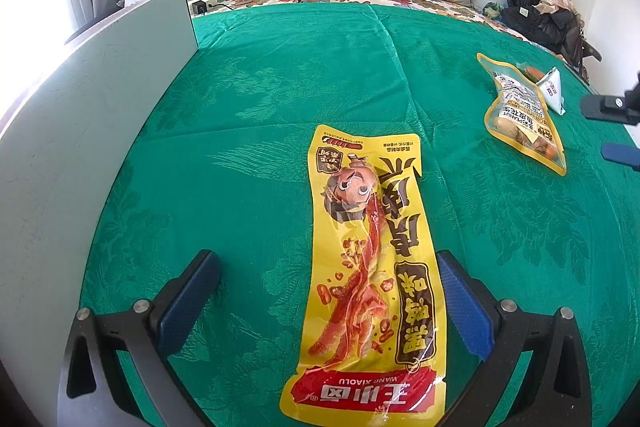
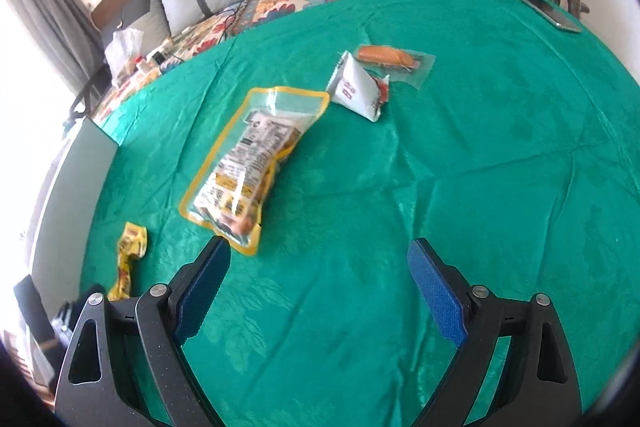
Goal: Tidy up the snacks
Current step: 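Grip the peanut bag with the right tool while the left tool holds the strip pack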
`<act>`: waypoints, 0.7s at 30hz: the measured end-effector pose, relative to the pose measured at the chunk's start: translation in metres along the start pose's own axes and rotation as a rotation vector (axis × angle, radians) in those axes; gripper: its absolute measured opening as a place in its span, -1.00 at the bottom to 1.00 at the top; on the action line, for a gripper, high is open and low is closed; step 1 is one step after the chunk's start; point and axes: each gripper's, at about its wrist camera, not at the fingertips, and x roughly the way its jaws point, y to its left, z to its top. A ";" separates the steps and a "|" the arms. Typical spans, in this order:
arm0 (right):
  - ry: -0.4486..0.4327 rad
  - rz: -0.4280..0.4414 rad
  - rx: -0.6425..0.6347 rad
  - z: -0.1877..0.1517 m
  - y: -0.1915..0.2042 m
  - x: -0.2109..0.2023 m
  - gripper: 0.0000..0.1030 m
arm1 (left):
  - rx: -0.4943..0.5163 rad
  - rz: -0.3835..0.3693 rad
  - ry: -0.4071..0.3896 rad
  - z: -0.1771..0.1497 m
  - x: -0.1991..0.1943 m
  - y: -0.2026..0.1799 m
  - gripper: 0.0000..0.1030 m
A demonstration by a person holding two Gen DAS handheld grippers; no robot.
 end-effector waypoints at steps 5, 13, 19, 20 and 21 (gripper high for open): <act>0.108 -0.047 0.069 0.040 0.040 0.051 0.79 | 0.000 0.000 0.000 0.000 0.000 0.000 1.00; 0.198 -0.272 -0.036 0.044 0.070 0.097 0.77 | 0.000 0.000 0.000 0.000 0.000 0.000 1.00; 0.126 -0.144 -0.057 0.029 0.038 0.066 0.28 | 0.001 0.000 0.000 0.000 0.000 0.001 1.00; 0.135 -0.137 -0.082 0.025 0.034 0.061 0.28 | 0.001 0.000 0.000 0.000 0.000 0.000 1.00; 0.144 -0.129 -0.104 0.019 0.030 0.055 0.28 | 0.001 0.000 0.000 0.000 0.000 0.000 1.00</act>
